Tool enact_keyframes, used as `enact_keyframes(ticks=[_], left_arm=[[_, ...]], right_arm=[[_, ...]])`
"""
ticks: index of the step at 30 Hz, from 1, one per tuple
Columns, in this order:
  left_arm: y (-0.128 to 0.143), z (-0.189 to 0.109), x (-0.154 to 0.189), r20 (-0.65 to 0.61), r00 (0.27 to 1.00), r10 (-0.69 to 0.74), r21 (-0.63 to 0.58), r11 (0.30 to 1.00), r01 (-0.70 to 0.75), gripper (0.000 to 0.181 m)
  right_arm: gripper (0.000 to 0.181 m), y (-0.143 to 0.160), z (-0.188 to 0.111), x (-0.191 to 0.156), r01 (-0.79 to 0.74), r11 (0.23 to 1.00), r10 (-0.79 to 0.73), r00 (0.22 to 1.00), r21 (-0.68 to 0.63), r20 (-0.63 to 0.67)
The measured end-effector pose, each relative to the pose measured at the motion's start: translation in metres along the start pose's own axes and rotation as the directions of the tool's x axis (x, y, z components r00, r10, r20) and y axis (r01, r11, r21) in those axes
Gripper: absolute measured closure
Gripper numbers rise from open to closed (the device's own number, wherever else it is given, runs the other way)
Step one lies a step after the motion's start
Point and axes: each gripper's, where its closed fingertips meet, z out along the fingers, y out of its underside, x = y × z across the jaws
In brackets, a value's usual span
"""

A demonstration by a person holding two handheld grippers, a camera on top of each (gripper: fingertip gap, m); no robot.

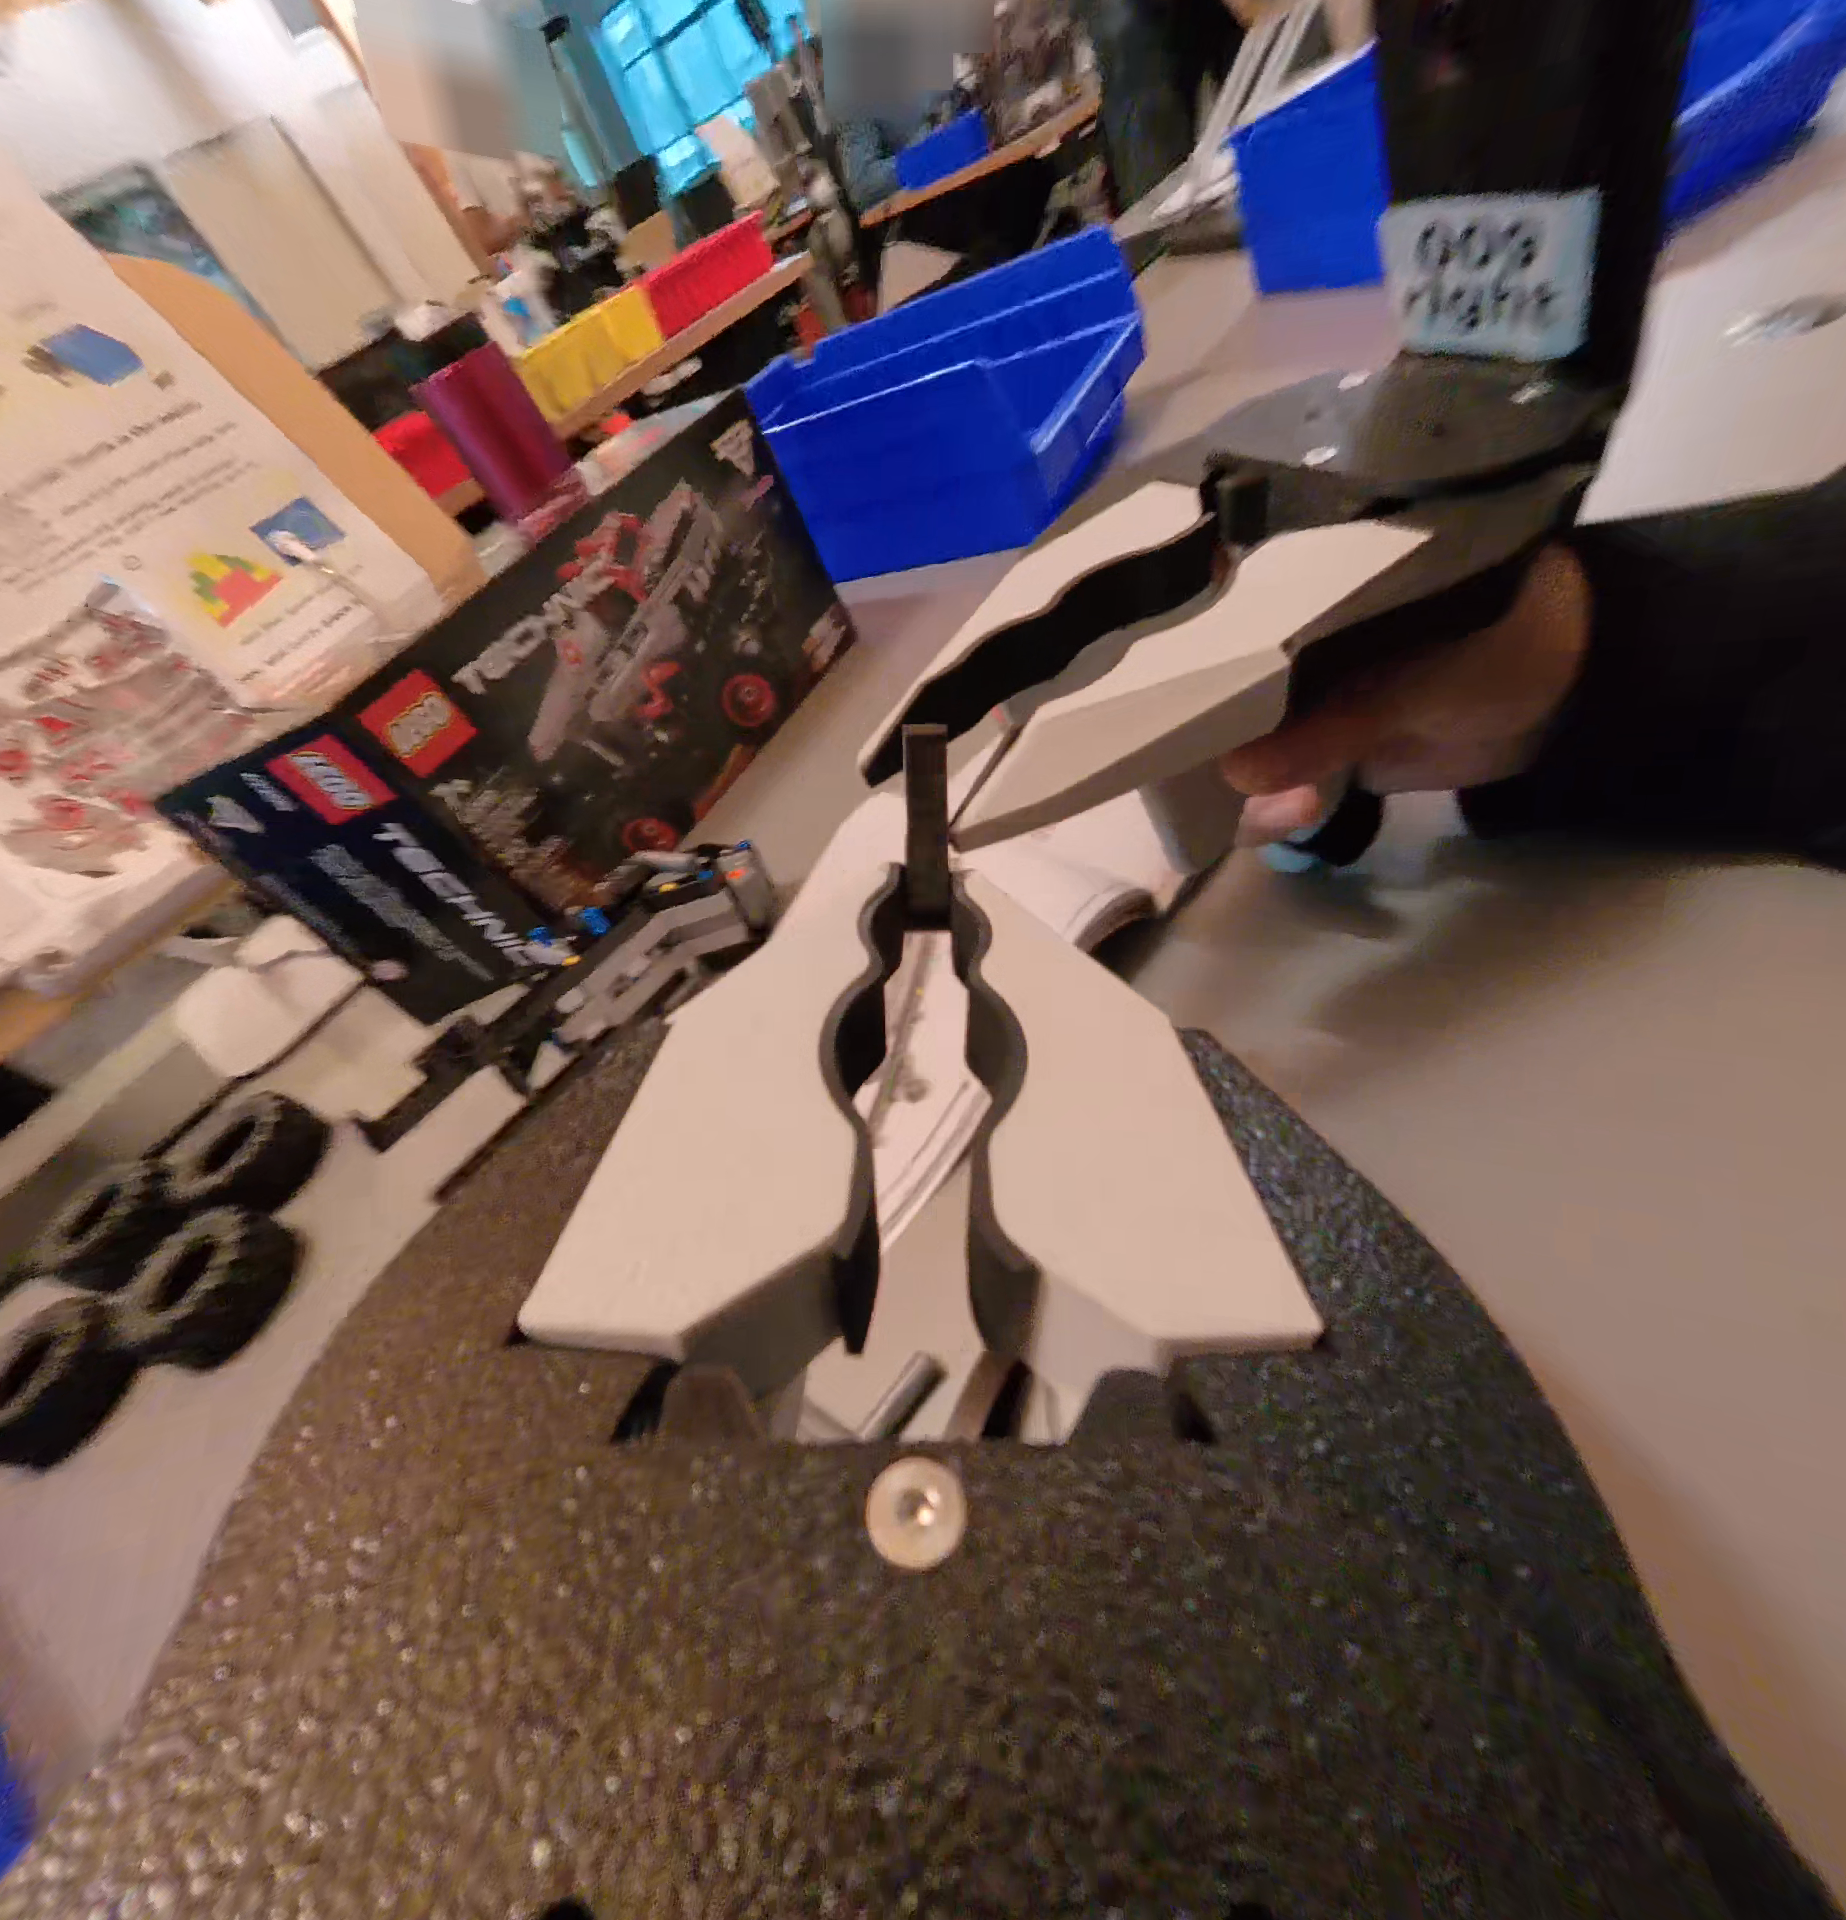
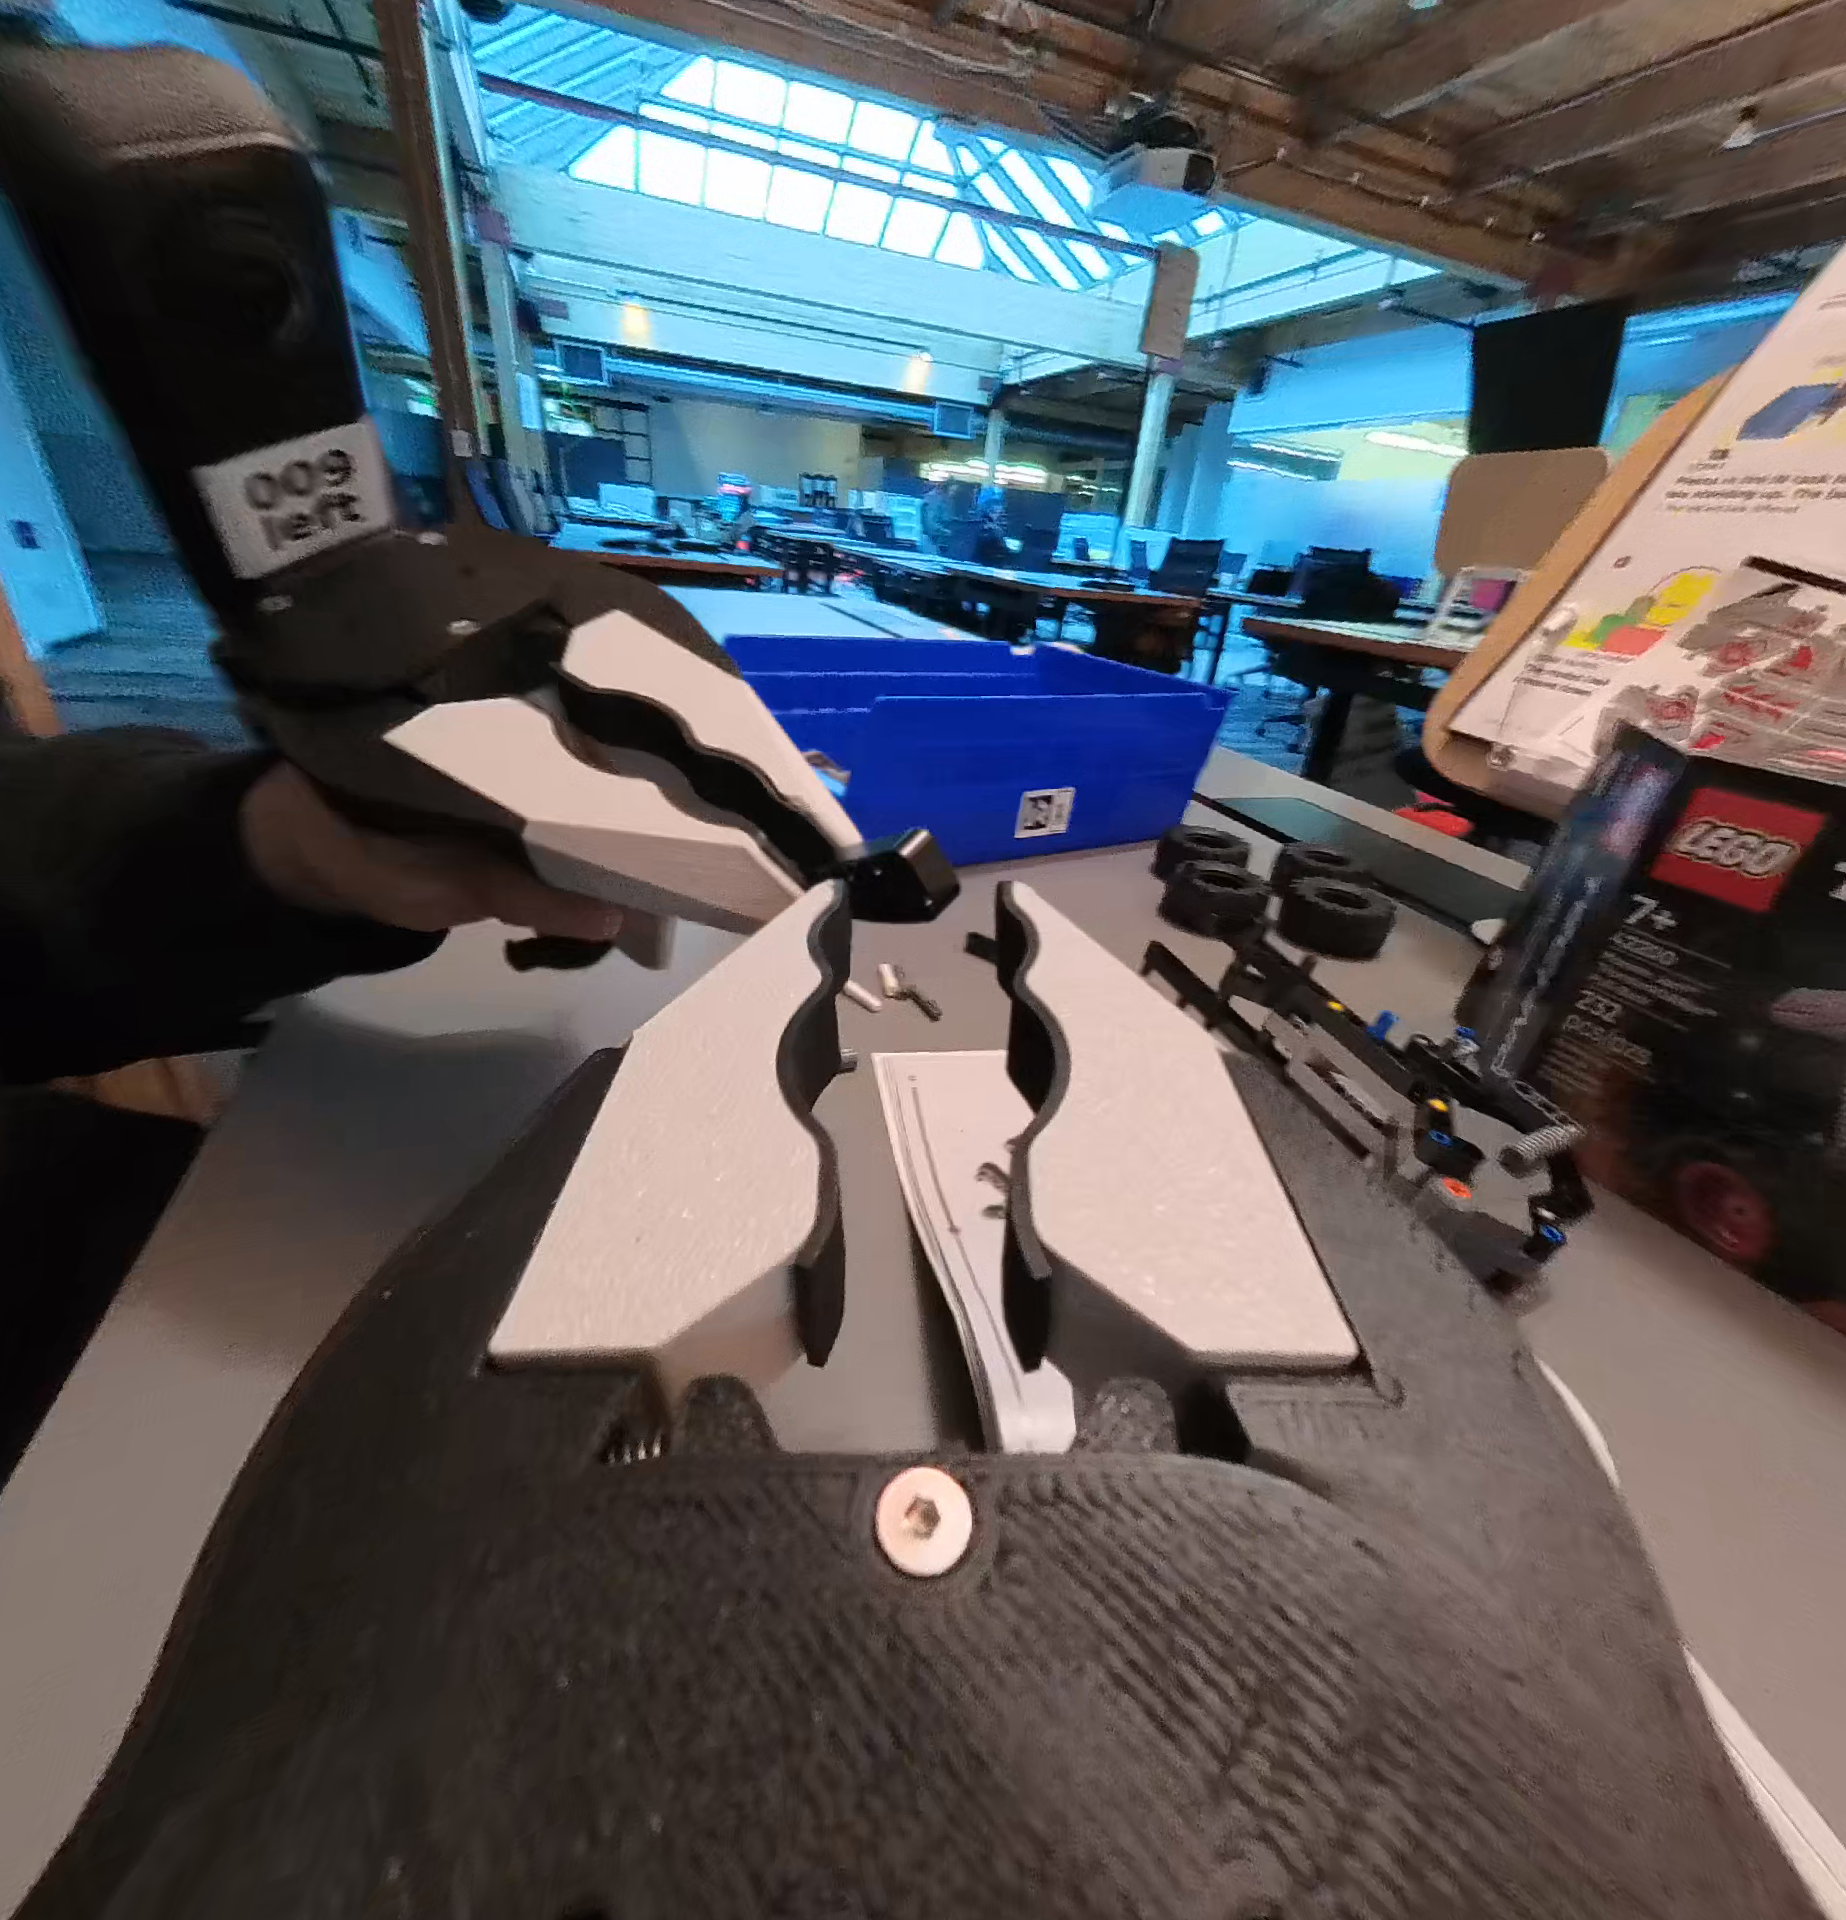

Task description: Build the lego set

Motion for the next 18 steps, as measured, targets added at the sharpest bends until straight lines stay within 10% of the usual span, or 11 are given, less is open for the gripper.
enact_keyframes(ticks=[11, 18], left_arm=[[-0.014, -0.023, 0.029, -0.513, 0.826, -0.234, 0.040, 0.954, 0.296, 0.157], [-0.011, -0.032, 0.024, -0.642, 0.761, -0.088, -0.104, 0.994, 0.027, 0.157]], right_arm=[[0.175, -0.001, -0.015, -0.038, -0.054, 0.998, 0.055, 0.947, -0.012, 0.317], [0.175, 0.005, -0.011, -0.038, -0.042, 0.995, 0.068, 0.947, -0.087, 0.313]])
